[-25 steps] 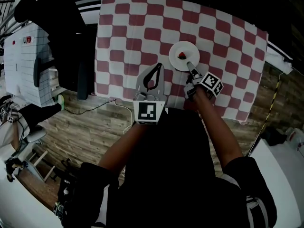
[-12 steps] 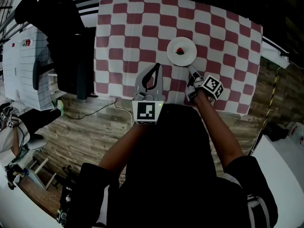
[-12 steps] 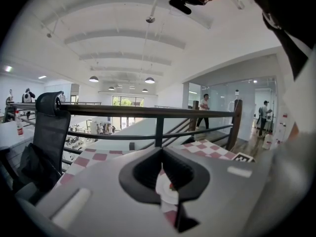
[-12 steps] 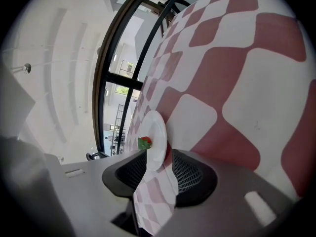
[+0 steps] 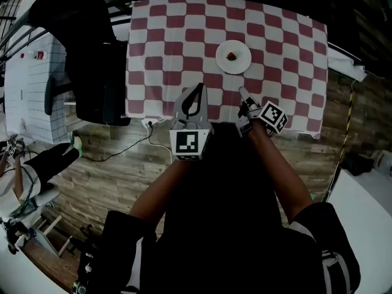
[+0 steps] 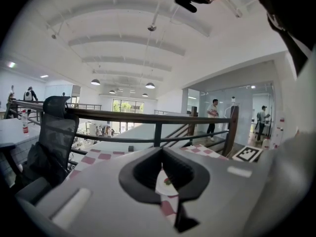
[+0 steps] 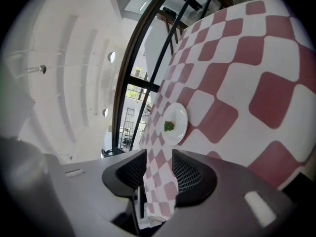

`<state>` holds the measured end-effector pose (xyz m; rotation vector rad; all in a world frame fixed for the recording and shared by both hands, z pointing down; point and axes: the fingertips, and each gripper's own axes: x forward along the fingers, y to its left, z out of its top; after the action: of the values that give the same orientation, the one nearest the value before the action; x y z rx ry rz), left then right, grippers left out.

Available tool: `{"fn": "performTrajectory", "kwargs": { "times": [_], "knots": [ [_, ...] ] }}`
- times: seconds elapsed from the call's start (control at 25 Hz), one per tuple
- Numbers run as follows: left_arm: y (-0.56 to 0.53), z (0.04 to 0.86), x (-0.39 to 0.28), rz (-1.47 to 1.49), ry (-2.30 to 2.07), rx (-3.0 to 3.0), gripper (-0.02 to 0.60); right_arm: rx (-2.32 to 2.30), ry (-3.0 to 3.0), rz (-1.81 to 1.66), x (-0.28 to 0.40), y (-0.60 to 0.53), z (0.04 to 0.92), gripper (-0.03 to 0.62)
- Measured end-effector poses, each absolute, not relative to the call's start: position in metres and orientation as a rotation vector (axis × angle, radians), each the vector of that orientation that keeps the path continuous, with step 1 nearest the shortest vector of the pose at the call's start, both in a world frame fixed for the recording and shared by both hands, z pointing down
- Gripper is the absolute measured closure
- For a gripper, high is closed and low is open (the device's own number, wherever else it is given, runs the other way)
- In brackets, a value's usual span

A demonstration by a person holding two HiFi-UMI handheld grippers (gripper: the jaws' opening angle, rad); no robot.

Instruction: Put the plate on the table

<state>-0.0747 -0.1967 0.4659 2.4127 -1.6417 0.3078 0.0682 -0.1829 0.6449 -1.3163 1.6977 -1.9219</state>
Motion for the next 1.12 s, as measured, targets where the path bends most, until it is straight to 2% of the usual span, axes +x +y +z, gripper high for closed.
{"fn": "performTrajectory", "kwargs": {
  "times": [0.24, 0.52, 0.6, 0.76, 0.96, 1.12],
  "knots": [
    [-0.158, 0.44, -0.077, 0.215, -1.659, 2.42, 0.572, -1.349, 1.749, -1.808, 0.05, -0.152, 0.59, 0.482],
    [-0.12, 0.424, -0.08, 0.132, -1.646, 2.427, 0.572, -1.339, 1.858, -1.704, 0.033, -0.121, 0.535, 0.483],
    [-0.111, 0.419, -0.081, 0.112, -1.637, 2.435, 0.572, -1.339, 1.883, -1.671, 0.029, -0.113, 0.52, 0.506],
    [-0.096, 0.411, -0.084, 0.075, -1.657, 2.431, 0.572, -1.353, 1.975, -1.579, 0.022, -0.096, 0.494, 0.595],
    [-0.074, 0.406, -0.069, 0.055, -1.637, 2.439, 0.572, -1.616, 2.245, -1.327, 0.04, -0.072, 0.473, 0.595],
    [-0.069, 0.401, -0.043, 0.011, -1.578, 2.465, 0.572, -1.655, 2.365, -1.101, 0.06, -0.065, 0.442, 0.595]
  ]
}}
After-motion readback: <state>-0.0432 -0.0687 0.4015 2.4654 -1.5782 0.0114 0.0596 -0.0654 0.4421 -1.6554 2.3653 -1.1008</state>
